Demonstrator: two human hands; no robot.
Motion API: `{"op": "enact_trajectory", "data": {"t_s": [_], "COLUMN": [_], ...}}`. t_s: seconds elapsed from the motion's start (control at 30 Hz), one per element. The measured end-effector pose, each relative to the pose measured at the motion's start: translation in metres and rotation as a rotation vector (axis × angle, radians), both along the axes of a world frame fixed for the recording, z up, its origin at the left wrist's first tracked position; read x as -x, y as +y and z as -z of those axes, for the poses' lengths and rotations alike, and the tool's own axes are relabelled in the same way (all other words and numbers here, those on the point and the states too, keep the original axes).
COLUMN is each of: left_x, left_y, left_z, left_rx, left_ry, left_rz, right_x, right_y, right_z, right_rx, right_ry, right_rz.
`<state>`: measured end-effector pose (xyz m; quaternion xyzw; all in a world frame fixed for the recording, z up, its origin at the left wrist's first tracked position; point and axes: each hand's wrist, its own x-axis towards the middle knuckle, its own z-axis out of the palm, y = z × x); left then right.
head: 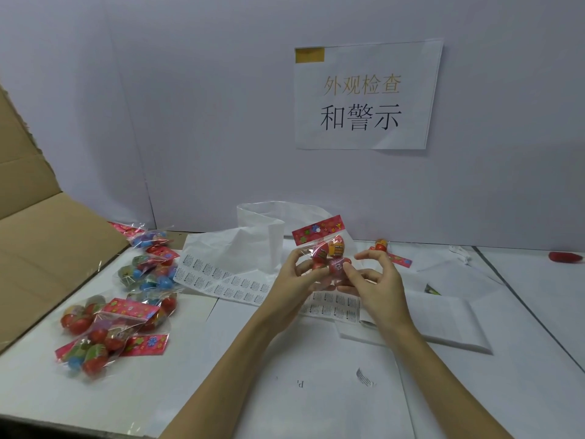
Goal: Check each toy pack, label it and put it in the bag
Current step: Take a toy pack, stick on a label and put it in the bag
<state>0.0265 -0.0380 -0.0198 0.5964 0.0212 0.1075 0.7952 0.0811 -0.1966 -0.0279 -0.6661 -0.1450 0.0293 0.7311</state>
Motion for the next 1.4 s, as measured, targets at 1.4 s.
{"op": "enact_trajectory", "data": {"t_s": [1.4], "left_x": [0.0], "left_y": [-0.006], "left_z": [-0.004], "left_rx": [0.093], "left_ry": [0.024], "left_rz": [0.016], "right_x": [0.018], "right_y": [0.011], "right_z": [0.008], "right_rx": [0.438], "right_ry": [-0.763], "right_rz": [-0.12]}}
